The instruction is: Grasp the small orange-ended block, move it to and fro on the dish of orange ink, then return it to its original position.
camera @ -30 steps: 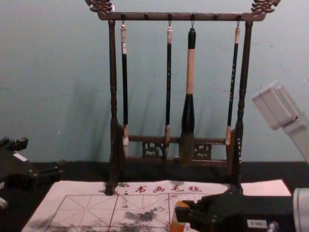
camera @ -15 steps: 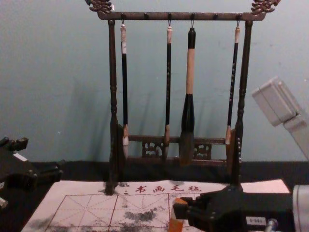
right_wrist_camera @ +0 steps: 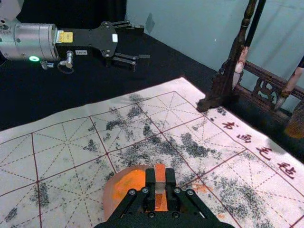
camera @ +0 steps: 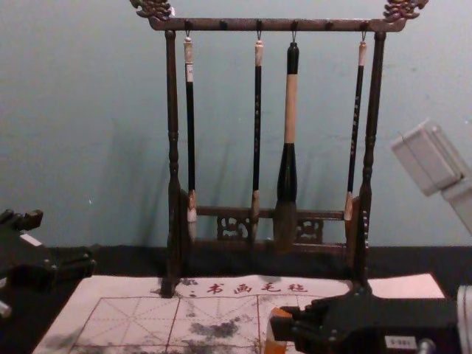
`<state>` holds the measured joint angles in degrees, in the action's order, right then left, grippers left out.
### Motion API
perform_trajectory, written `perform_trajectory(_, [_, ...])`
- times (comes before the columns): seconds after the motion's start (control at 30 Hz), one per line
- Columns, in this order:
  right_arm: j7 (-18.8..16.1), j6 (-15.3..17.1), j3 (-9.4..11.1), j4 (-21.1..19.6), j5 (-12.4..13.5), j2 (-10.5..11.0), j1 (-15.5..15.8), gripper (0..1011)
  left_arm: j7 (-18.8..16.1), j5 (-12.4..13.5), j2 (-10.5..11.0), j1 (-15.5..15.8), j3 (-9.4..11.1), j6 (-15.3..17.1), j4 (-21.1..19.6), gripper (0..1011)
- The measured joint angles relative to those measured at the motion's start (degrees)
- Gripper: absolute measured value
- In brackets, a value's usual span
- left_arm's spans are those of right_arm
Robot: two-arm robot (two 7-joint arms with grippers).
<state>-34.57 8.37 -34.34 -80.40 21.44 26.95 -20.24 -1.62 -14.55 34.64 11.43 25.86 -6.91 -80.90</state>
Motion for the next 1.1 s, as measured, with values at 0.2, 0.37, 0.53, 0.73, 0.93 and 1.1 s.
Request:
perform_trajectory(0.2, [-0.39,-0.02,-0.02,-0.81,0.01,0.84,0.42,119,0.0,0.0,0.0,0.0,0.0,0.0,0.0,1001])
perform_trajectory(0.37, [-0.78,-0.04,-0.15,-1.19,-0.01,1.47,0.67,119,0.0,0.0,0.0,0.0,0.0,0.0,0.0,1001])
perform_trajectory(0.53, [-1.01,-0.07,-0.23,-1.62,0.02,1.82,0.92,119,0.0,0.0,0.0,0.0,0.0,0.0,0.0,1001])
perform_trajectory(0.73, [-1.31,-0.13,-0.47,-2.03,0.2,1.9,1.02,119,0.0,0.0,0.0,0.0,0.0,0.0,0.0,1001])
perform_trajectory(0.93, [-1.62,-0.14,-0.94,-2.09,0.25,1.68,0.88,119,0.0,0.0,0.0,0.0,0.0,0.0,0.0,1001])
perform_trajectory(1.1, [-1.71,-0.14,-1.56,-1.69,0.19,1.04,0.45,119,0.0,0.0,0.0,0.0,0.0,0.0,0.0,1001])
